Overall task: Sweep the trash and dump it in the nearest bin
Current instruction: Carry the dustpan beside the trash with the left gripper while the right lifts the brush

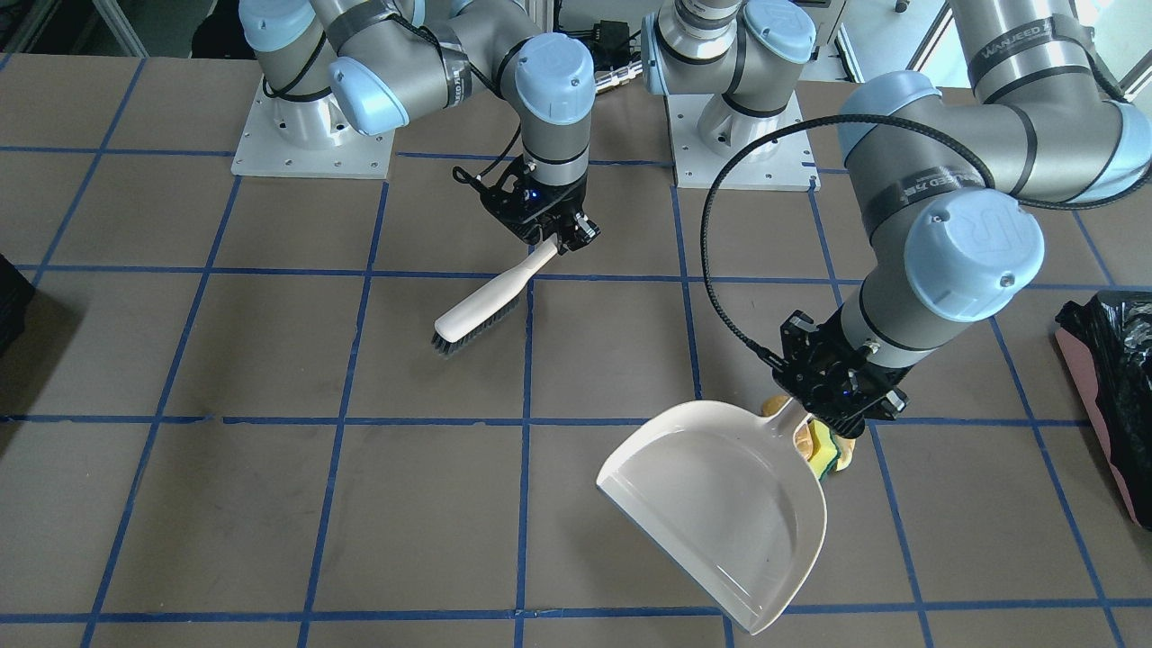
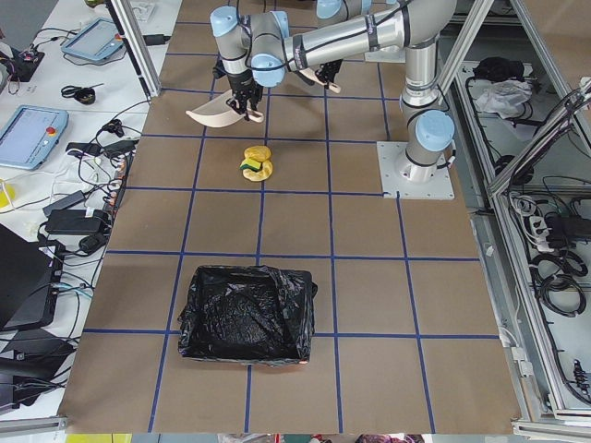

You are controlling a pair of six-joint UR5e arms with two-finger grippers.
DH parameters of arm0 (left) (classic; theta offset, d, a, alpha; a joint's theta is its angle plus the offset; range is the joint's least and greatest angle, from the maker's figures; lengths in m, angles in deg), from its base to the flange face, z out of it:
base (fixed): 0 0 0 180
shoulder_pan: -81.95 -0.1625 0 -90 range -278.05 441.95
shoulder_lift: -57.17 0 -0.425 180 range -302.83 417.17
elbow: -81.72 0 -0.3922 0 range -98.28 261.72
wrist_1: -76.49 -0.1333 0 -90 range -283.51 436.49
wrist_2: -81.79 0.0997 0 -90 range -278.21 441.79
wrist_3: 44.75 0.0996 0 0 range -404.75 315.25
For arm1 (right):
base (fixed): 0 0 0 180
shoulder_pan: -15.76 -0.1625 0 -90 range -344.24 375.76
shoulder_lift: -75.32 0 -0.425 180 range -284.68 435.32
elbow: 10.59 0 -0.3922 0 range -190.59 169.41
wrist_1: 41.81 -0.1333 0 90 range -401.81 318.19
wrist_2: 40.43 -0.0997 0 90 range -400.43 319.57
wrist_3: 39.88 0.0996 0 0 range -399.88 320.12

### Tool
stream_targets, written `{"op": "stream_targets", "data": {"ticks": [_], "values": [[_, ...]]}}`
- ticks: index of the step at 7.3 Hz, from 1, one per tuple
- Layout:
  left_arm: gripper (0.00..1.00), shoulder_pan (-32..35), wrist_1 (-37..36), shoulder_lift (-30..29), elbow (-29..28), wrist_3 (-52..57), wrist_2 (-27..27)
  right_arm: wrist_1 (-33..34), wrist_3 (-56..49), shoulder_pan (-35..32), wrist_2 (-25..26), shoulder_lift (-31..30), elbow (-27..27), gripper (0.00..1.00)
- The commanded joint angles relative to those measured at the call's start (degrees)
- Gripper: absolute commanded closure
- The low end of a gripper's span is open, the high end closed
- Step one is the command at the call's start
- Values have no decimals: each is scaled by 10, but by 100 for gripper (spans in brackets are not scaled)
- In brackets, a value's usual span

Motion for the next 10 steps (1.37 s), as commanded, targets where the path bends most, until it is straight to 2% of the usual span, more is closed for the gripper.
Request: {"op": "stream_targets", "data": {"ticks": [1, 2, 4, 5, 7, 10], "values": [[100, -75, -7, 11, 10, 179, 21, -15, 26, -39, 0, 72, 93, 100], [100, -115, -7, 13, 13, 277, 18, -56, 33, -51, 3, 94, 134, 100], [100, -173, -23, 11, 14, 441, 17, -69, 63, -72, -2, 152, 215, 100], [100, -196, -55, 6, 21, 514, 18, -88, 64, -84, -13, 181, 259, 100], [100, -240, -130, -5, 47, 590, 21, -132, 64, -87, -40, 216, 338, 100], [100, -286, -207, -45, 49, 687, 28, -133, 66, -112, -56, 250, 405, 100]]}}
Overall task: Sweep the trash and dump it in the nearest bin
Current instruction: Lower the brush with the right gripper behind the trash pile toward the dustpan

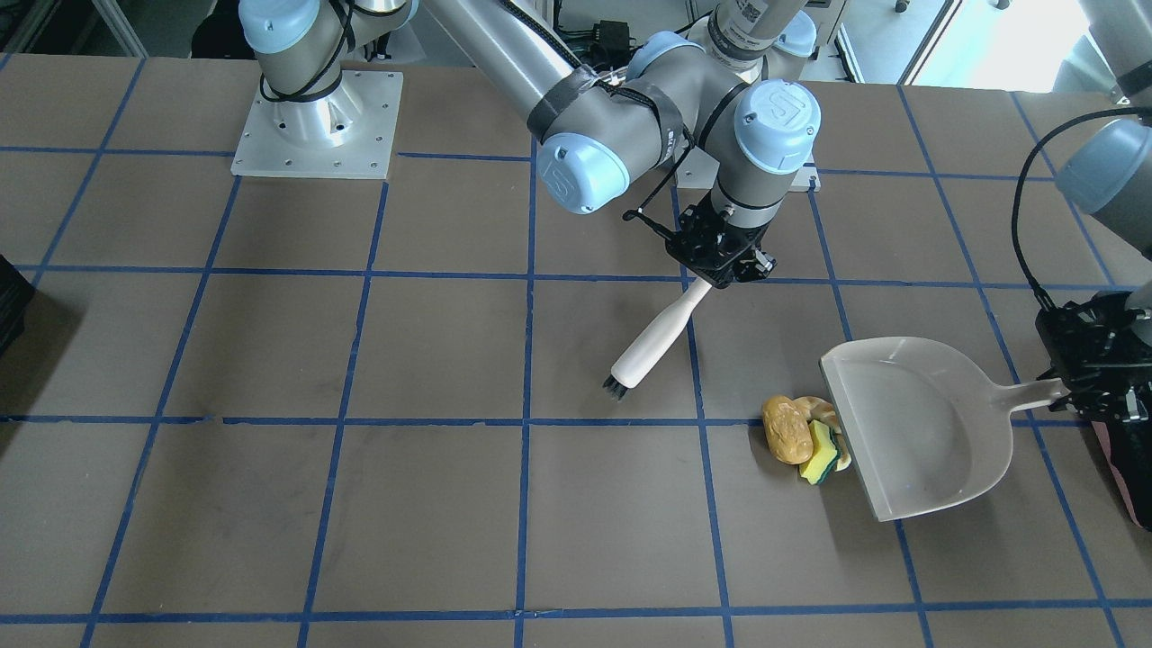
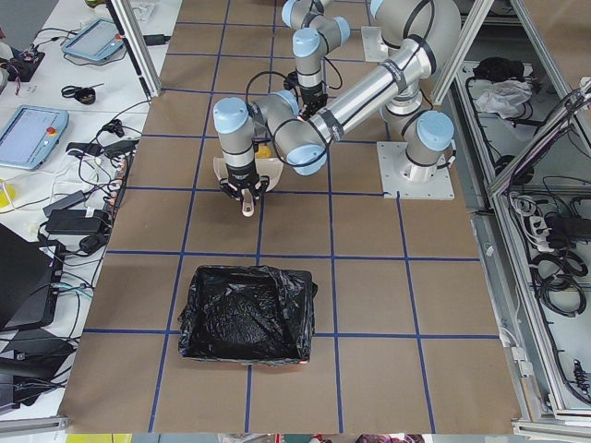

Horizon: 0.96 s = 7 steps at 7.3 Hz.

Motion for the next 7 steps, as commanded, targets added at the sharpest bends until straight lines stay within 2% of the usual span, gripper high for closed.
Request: {"op": "stream_targets", "data": {"ticks": [1, 3, 5, 7], "values": [[100, -29, -40, -36, -8, 54, 4, -2, -1, -13, -7, 29, 53, 100], [100, -34, -52, -57, -5, 56, 6, 1, -6, -17, -8, 87, 115, 100], [100, -34, -55, -56, 0, 88, 33, -3, -4, -29, -23, 145, 195, 100], [100, -32, -54, -56, 0, 89, 32, -8, -11, -31, -23, 163, 221, 100]]}}
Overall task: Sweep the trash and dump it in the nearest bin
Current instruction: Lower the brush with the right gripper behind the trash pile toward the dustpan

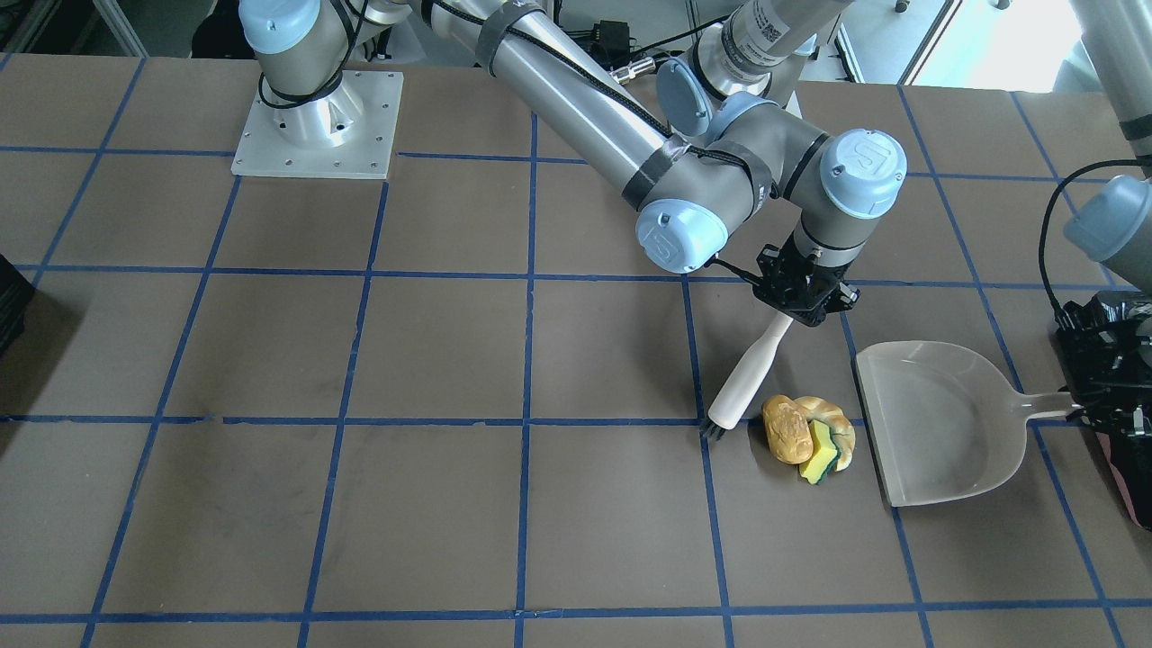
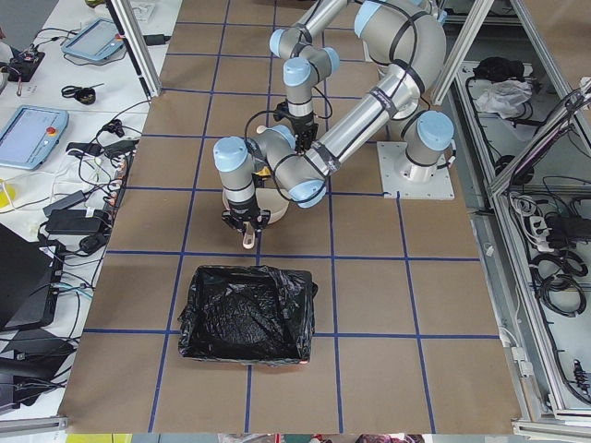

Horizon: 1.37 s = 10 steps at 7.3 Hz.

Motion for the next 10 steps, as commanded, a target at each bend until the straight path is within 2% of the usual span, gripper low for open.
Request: {"op": "stream_targets", "data": {"ticks": [1, 5, 10], "values": [[100, 5, 0, -2, -1, 0, 0, -4, -15, -2, -7, 11, 17, 100], [100, 16, 3, -10, 0, -34, -6, -18, -143, 1, -55, 14, 19, 100], [100, 25, 2, -10, 2, -36, -6, -40, -420, 3, -75, 20, 33, 100]]}}
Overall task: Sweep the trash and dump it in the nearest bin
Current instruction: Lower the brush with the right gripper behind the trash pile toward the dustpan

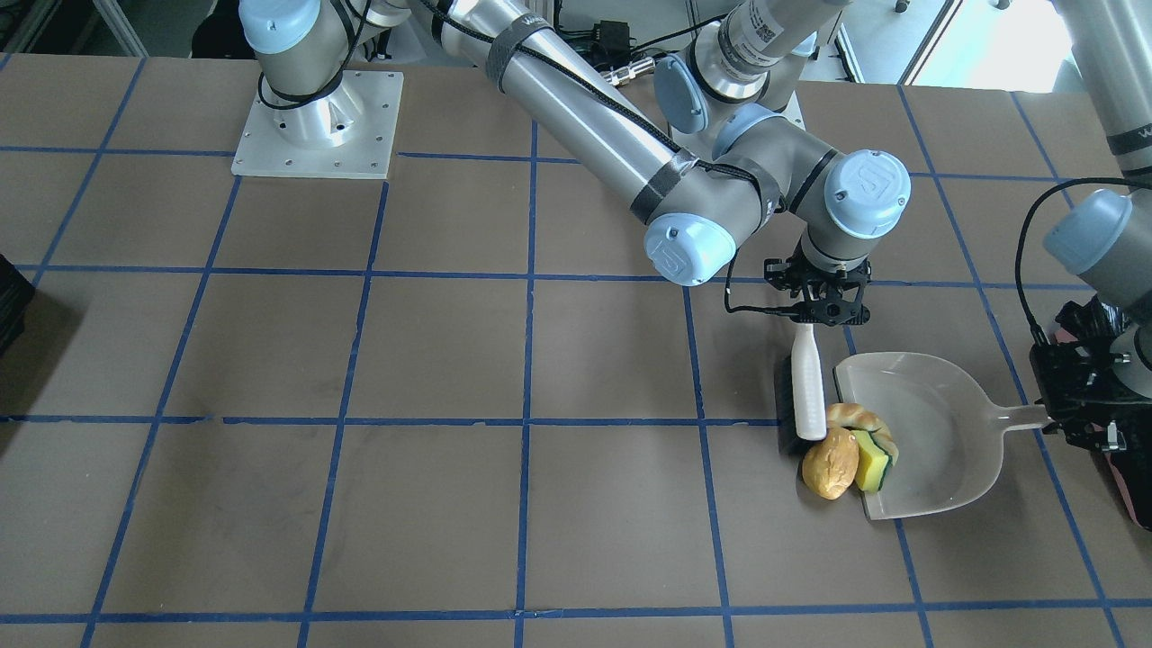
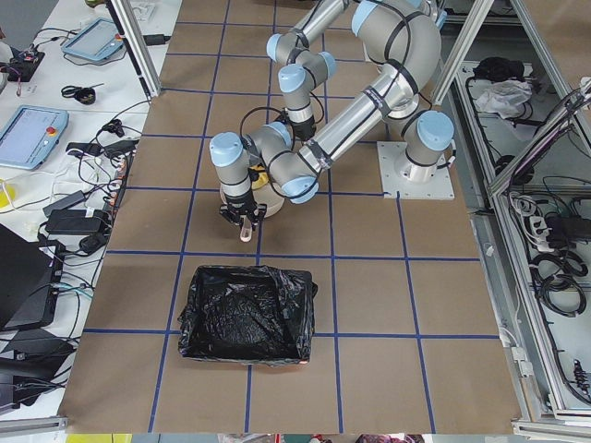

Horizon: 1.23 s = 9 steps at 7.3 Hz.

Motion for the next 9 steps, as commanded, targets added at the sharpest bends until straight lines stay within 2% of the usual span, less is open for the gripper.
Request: {"op": "stream_targets", "data": {"ticks": [1, 3, 4, 6, 9], "values": [[100, 1, -3, -1, 5, 0, 1, -5, -144, 0, -2, 2, 13, 100], [100, 1, -5, 0, 11, 0, 3, -4, -275, 0, -26, 5, 15, 100], [100, 1, -5, 0, 11, -4, 3, -5, -298, 0, -25, 3, 15, 100], [100, 1, -5, 1, 11, -3, 3, -10, -200, 2, -25, -26, 2, 100], [100, 1, -5, 0, 11, -4, 2, 17, 49, 7, -7, -57, -21, 100]]}}
